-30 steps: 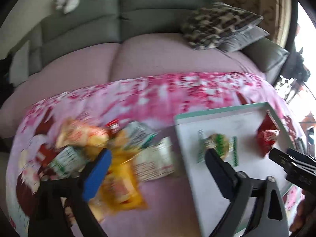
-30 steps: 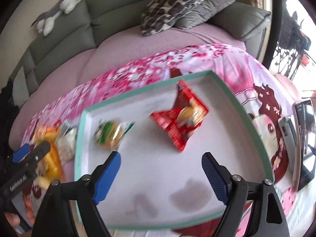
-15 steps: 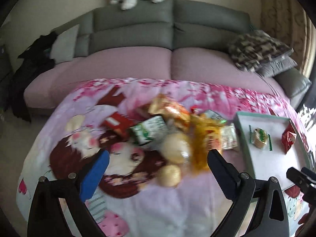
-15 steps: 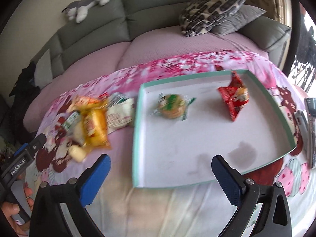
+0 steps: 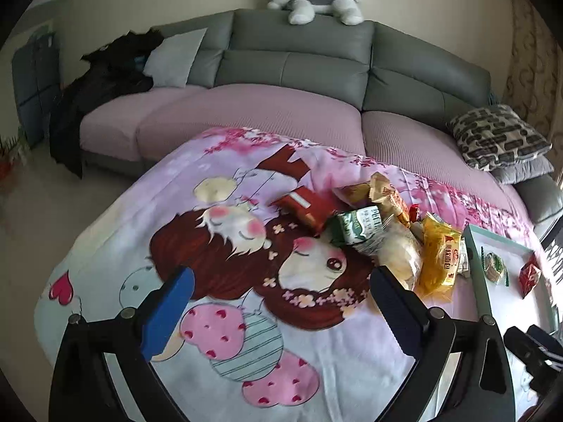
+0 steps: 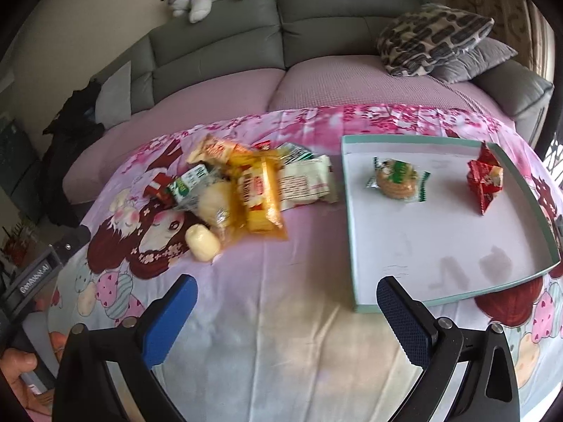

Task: Organize snacks
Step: 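Move both tools back over the snack pile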

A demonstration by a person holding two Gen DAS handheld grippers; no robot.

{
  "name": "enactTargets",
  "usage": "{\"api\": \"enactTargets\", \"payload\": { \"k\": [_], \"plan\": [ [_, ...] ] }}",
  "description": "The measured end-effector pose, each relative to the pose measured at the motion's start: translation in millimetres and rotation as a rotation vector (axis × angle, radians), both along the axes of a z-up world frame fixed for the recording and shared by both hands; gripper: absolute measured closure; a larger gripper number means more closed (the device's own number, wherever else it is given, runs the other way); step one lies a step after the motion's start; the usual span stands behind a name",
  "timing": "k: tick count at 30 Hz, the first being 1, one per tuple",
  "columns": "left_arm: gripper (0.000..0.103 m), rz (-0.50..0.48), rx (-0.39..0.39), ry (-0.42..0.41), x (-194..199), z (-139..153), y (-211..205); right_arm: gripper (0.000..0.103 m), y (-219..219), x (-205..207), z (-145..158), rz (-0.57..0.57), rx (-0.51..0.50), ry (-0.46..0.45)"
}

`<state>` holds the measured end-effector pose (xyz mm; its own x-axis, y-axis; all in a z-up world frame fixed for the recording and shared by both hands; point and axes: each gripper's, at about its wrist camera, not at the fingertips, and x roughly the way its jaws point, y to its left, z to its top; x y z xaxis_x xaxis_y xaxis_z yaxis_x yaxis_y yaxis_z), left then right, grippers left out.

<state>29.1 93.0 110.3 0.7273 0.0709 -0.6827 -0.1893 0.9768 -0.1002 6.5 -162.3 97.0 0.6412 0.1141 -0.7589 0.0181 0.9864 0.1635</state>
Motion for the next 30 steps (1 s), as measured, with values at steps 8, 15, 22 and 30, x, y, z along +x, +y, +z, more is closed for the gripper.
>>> {"api": "enactTargets", "payload": {
  "k": [8,15,22,30],
  "plan": [
    [0.003,0.005,-0.063,0.031,-5,-12,21,0.0,25,5,-13,0.055,-0.02,0.036],
    [0.003,-0.036,-0.084,0.059,0,-23,13,0.0,25,19,-16,0.056,-0.008,0.033],
    [0.003,-0.065,-0.078,0.074,12,-33,0,0.0,19,40,-15,0.053,-0.001,0.014],
    [0.003,-0.127,-0.068,0.103,31,-49,-27,0.001,17,68,-17,0.074,-0.005,0.003]
  ]
}}
